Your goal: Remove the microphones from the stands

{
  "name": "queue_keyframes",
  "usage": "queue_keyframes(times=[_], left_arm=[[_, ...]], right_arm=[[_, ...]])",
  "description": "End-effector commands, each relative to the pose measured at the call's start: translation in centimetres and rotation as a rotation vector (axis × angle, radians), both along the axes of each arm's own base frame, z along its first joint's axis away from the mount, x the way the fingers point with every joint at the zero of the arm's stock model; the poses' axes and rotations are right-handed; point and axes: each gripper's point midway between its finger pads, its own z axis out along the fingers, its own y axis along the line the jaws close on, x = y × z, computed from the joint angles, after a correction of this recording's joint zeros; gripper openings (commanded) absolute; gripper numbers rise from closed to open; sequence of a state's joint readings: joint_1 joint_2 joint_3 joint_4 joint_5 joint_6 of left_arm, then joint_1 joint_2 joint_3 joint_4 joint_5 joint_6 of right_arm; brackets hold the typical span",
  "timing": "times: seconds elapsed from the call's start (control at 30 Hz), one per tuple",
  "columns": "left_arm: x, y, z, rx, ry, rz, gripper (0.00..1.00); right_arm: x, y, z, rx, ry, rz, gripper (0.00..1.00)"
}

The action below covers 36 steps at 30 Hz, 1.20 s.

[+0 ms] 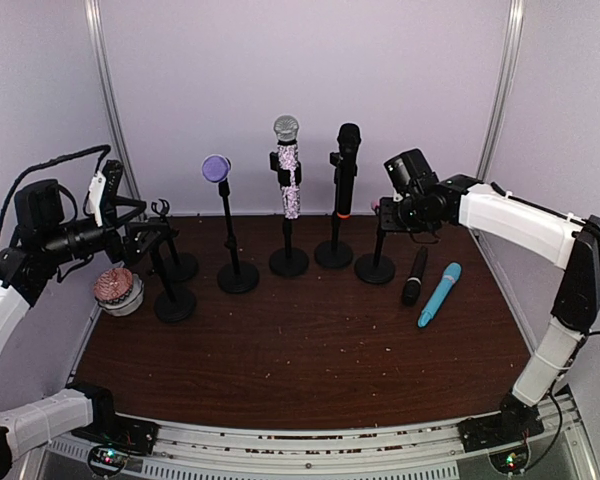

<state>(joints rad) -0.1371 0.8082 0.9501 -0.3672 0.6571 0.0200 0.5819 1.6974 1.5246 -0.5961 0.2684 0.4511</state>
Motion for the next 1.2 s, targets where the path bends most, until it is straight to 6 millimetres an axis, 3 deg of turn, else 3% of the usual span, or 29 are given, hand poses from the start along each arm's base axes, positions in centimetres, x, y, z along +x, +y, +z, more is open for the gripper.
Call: queue_keyframes(times=[0.0, 0.17, 0.37, 0.5, 0.63, 0.8, 0.97, 1.17], left_arm=[[-1.3, -0.7, -1.7, -0.009, 0.019, -0.070, 0.97], [-2.2, -1.0, -4.4, -0.002, 0.059, -0.084, 0.94], [-1.5, -1.3, -6.2, 0.023, 0.077, -0.052, 0.91], [-1.0, -2.4, -7.1, 0.040, 0.076, -0.053, 0.90], [-0.4, -4.1, -6.5, 0.026, 0.073, -0.070, 0.90], [1.0, -4.9, -7.7, 0.011, 0.115, -0.028, 0.87], [2.0, -5.8, -9.7, 0.027, 0.131, -0.002, 0.82], [2.3, -7.2, -11.7, 0.047, 0.140, -0.016, 0.78]], right_arm=[[-0.9, 0.5, 2.0, 0.064, -0.038, 0.041, 0.10], [-3.6, 3.0, 2.6, 0.060, -0.034, 0.124, 0.03], [-9.1, 7.4, 1.8, 0.099, -0.005, 0.251, 0.01], [-12.6, 10.2, 1.7, 0.112, 0.007, 0.330, 0.01], [-15.0, 14.0, 2.1, 0.142, 0.017, 0.429, 0.01], [-16.1, 19.9, 3.7, 0.210, -0.014, 0.524, 0.00], [-15.7, 25.4, 5.3, 0.256, -0.069, 0.545, 0.00], [-15.2, 29.2, 5.9, 0.266, -0.119, 0.513, 0.00]])
